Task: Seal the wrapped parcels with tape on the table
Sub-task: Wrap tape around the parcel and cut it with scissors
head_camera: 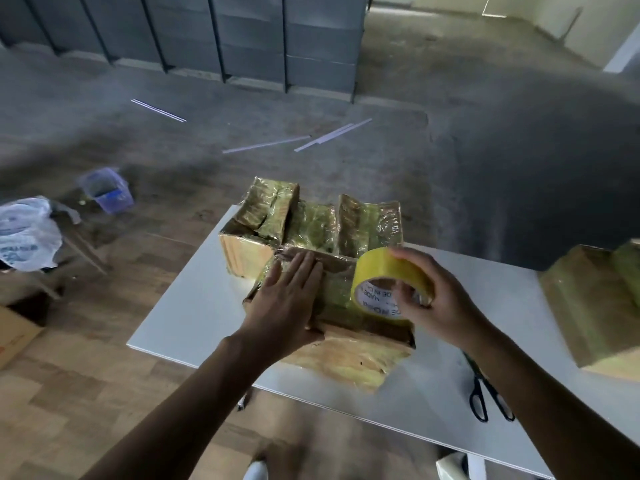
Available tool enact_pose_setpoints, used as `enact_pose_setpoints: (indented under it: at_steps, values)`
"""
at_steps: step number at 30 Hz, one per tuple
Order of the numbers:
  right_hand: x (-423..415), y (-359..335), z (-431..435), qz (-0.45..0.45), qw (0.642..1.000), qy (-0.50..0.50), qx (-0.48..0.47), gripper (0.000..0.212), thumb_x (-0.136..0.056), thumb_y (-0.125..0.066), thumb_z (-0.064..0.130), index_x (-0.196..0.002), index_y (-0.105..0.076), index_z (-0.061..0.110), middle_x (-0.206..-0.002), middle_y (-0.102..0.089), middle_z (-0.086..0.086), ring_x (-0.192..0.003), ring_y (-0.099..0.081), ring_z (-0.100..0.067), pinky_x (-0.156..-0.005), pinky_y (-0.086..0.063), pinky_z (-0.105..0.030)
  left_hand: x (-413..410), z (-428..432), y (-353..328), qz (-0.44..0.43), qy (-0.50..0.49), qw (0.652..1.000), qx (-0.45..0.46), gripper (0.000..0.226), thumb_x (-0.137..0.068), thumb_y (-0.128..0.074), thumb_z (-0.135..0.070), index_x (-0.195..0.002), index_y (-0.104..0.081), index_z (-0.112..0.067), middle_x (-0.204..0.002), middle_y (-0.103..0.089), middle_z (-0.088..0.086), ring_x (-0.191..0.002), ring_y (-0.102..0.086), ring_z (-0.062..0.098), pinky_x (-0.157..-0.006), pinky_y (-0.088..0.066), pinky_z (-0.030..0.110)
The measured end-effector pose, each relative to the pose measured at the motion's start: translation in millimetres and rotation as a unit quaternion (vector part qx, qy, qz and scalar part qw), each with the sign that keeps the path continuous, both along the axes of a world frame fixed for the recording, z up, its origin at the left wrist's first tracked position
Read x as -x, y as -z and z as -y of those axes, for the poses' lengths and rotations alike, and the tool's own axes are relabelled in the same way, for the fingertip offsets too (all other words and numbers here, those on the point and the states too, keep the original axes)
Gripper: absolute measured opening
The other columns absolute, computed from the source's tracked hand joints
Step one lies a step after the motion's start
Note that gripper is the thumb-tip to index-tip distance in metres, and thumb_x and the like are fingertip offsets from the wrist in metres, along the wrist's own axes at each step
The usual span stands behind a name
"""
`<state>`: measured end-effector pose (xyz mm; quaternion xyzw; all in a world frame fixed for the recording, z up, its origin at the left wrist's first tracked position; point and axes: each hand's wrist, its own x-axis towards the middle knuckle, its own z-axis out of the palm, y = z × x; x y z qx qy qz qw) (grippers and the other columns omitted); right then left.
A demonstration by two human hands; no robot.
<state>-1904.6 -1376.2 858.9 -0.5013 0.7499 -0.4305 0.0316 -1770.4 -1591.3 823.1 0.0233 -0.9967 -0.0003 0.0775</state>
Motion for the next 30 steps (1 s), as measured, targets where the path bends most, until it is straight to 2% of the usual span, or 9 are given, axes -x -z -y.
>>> enact_pose_setpoints:
  at_steps: [2,6,12,17,20,23,25,27,30]
  values:
    - [12,-10,-10,-0.072,0.997,-0.016,-0.037,0.055,-0.084,-0.055,0.021,-0.135,-0.042,0.037,-0.117,-0.048,0.023,-0.104,-0.05,0.006,-0.082,-0.04,-0.006,-2,3,1,-0.005,-0.005,1.0,-0.003,0.12,-0.046,-0.088,-0.057,-0.139,-0.043,0.004,-0.147,-0.041,0.022,-0.138,-0.037,0.034,-0.107,-0.036,0.056]
    - [42,-35,-50,-0.216,0.958,0.017,-0.188,0.06,-0.075,-0.057,0.026,-0.13,-0.044,0.049,-0.09,-0.042,0.012,-0.069,-0.047,-0.007,-0.058,-0.03,-0.009,-3,4,0,-0.009,-0.012,1.0,-0.008,0.124,-0.046,-0.087,-0.059,-0.143,-0.039,0.002,-0.149,-0.038,0.019,-0.139,-0.033,0.032,-0.108,-0.035,0.055]
    - [39,-8,-81,-0.166,0.934,-0.004,-0.315,0.059,-0.083,-0.065,0.032,-0.13,-0.042,0.059,-0.086,-0.036,0.016,-0.07,-0.048,-0.007,-0.058,-0.031,-0.011,0,-1,2,0.018,0.015,1.0,0.001,0.113,-0.056,-0.084,-0.055,-0.151,-0.028,-0.029,-0.153,-0.027,0.024,-0.143,-0.024,0.039,-0.11,-0.029,0.058]
    - [34,8,-72,-0.171,0.94,0.01,-0.295,0.06,-0.082,-0.067,0.022,-0.131,-0.049,0.05,-0.087,-0.041,0.009,-0.068,-0.053,-0.017,-0.058,-0.036,-0.015,0,-5,-7,0.036,0.008,0.999,0.038,0.108,-0.053,-0.087,-0.053,-0.145,-0.041,-0.019,-0.149,-0.034,0.026,-0.138,-0.032,0.043,-0.102,-0.037,0.064]
    - [32,7,-73,-0.165,0.941,0.015,-0.295,0.059,-0.083,-0.069,0.022,-0.133,-0.048,0.046,-0.09,-0.043,0.008,-0.071,-0.054,-0.016,-0.06,-0.038,-0.014,7,-31,-13,0.041,0.022,0.997,0.066,0.092,-0.059,-0.087,-0.026,-0.139,-0.047,-0.003,-0.144,-0.044,0.023,-0.131,-0.046,0.038,-0.1,-0.044,0.057]
    - [28,13,-78,-0.131,0.95,0.017,-0.281,0.06,-0.083,-0.07,0.021,-0.135,-0.049,0.041,-0.091,-0.042,0.009,-0.076,-0.055,-0.014,-0.063,-0.042,-0.011,15,-62,-12,-0.011,0.05,0.997,0.053,0.062,-0.073,-0.051,-0.001,-0.135,-0.048,0.007,-0.138,-0.047,0.03,-0.125,-0.051,0.041,-0.097,-0.048,0.051]
    - [26,17,-80,-0.112,0.954,0.019,-0.276,0.06,-0.083,-0.07,0.02,-0.136,-0.049,0.038,-0.093,-0.043,0.009,-0.08,-0.057,-0.015,-0.065,-0.049,-0.014,19,-73,-10,0.006,0.06,0.994,0.09,0.064,-0.084,-0.031,0.0,-0.147,-0.02,0.008,-0.153,-0.02,0.031,-0.143,-0.022,0.041,-0.116,-0.026,0.049]
    - [25,19,-80,-0.106,0.956,0.018,-0.272,0.06,-0.083,-0.071,0.02,-0.137,-0.049,0.037,-0.095,-0.045,0.007,-0.083,-0.059,-0.018,-0.068,-0.055,-0.022,20,-78,-6,0.052,0.055,0.992,0.104,0.072,-0.088,-0.042,-0.001,-0.15,-0.007,0.005,-0.155,-0.008,0.032,-0.146,-0.007,0.041,-0.119,-0.016,0.05]
    - [25,19,-77,-0.114,0.96,0.012,-0.256,0.058,-0.084,-0.071,0.019,-0.136,-0.051,0.033,-0.095,-0.045,0.008,-0.083,-0.061,-0.022,-0.07,-0.057,-0.027,23,-90,0,0.029,0.05,0.996,0.065,0.084,-0.069,-0.074,-0.013,-0.143,-0.038,0.0,-0.137,-0.035,0.045,-0.131,-0.035,0.054,-0.102,-0.039,0.062]
